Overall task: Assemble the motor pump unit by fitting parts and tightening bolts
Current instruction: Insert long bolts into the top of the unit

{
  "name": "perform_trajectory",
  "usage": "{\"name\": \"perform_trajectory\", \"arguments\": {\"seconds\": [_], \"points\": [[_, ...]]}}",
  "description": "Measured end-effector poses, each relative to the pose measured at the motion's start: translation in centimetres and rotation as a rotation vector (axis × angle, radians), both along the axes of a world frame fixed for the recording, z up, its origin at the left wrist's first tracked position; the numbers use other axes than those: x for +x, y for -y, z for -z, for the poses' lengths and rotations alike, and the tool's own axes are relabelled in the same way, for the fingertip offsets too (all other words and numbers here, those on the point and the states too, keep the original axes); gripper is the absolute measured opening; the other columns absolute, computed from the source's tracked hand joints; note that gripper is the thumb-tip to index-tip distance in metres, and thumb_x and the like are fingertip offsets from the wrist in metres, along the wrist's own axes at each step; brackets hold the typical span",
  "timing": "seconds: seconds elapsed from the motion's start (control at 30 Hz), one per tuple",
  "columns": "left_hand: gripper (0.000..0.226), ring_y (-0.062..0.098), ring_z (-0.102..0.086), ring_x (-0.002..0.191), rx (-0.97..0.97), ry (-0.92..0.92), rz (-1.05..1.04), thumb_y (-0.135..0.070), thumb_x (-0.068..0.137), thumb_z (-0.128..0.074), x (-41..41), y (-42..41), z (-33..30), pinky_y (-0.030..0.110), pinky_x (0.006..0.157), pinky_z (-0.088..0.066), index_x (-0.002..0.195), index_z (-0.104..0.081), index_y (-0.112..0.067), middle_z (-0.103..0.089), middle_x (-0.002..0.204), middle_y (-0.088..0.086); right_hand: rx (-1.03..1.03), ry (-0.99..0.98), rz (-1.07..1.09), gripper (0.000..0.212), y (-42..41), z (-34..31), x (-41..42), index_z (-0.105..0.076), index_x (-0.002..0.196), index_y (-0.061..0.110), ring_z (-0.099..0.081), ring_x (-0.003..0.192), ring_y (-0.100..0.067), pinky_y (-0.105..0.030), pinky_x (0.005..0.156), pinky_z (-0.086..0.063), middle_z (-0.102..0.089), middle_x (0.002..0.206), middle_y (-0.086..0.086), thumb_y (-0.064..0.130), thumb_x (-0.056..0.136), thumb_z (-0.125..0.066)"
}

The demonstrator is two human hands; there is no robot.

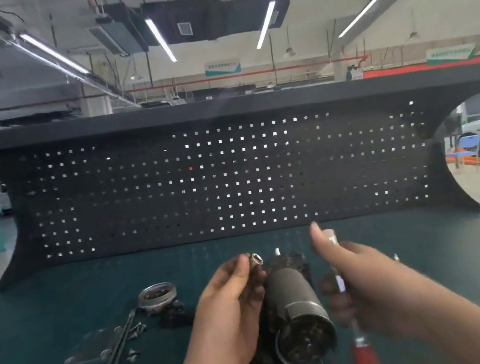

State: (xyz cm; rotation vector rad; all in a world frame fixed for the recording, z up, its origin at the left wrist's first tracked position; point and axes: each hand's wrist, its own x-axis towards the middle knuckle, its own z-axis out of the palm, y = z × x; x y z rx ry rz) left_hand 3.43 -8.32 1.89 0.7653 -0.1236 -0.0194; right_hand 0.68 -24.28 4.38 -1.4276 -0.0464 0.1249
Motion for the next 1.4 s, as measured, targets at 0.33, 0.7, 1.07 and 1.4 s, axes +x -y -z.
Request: {"name": "perform_trajectory", "arguments": {"seconds": [0.33,0.7,1.07,1.4], "points": [[0.014,0.007,-0.063,0.055,-0.007,0.055,-0.016,-0.014,0.070,-0.064,0.6,-0.1,0.2,0.017,0.054,-0.054,0.082,-0.064,-0.008,-0.069,0.069,0.003,0.509,0.108,-0.132,0.022,-2.5,1.4,1.8,-0.064,0.109,0.014,-0.048,0.053,-0.018,-0.024,0.041,-0.036,-0.055,0.070,-0.012,0.017,0.095,-0.048],[0.013,0.007,-0.061,0.056,0.085,0.097,-0.014,-0.016,0.072,-0.064,0.9,-0.5,0.6,0.018,0.054,-0.052,0.082,-0.064,-0.008,-0.067,0.068,0.002,0.496,0.021,-0.294,0.034,-2.5,2.4,2.2,-0.068,0.118,0.020,-0.047,0.056,-0.016,-0.022,0.041,-0.037,-0.053,0.070,-0.010,0.017,0.088,-0.052],[0.026,0.015,-0.058,0.057,0.163,0.101,0.076,-0.021,0.078,-0.062,-0.5,0.4,0.9,0.027,0.063,-0.048,0.093,-0.065,0.001,-0.063,0.072,0.010,0.363,0.064,-0.220,0.031,-2.6,2.1,0.4,-0.072,0.109,0.028,-0.047,0.053,-0.012,-0.018,0.036,-0.033,-0.054,0.067,-0.006,0.033,0.080,-0.064],[0.026,0.015,-0.050,0.058,0.206,0.098,0.031,-0.028,0.077,-0.064,-1.2,-0.2,1.1,0.025,0.056,-0.044,0.083,-0.065,-0.003,-0.058,0.065,0.005,0.340,0.060,-0.182,0.027,-2.9,1.6,-0.4,-0.076,0.100,0.024,-0.046,0.049,-0.013,-0.018,0.034,-0.030,-0.055,0.065,-0.008,0.026,0.075,-0.066]]}}
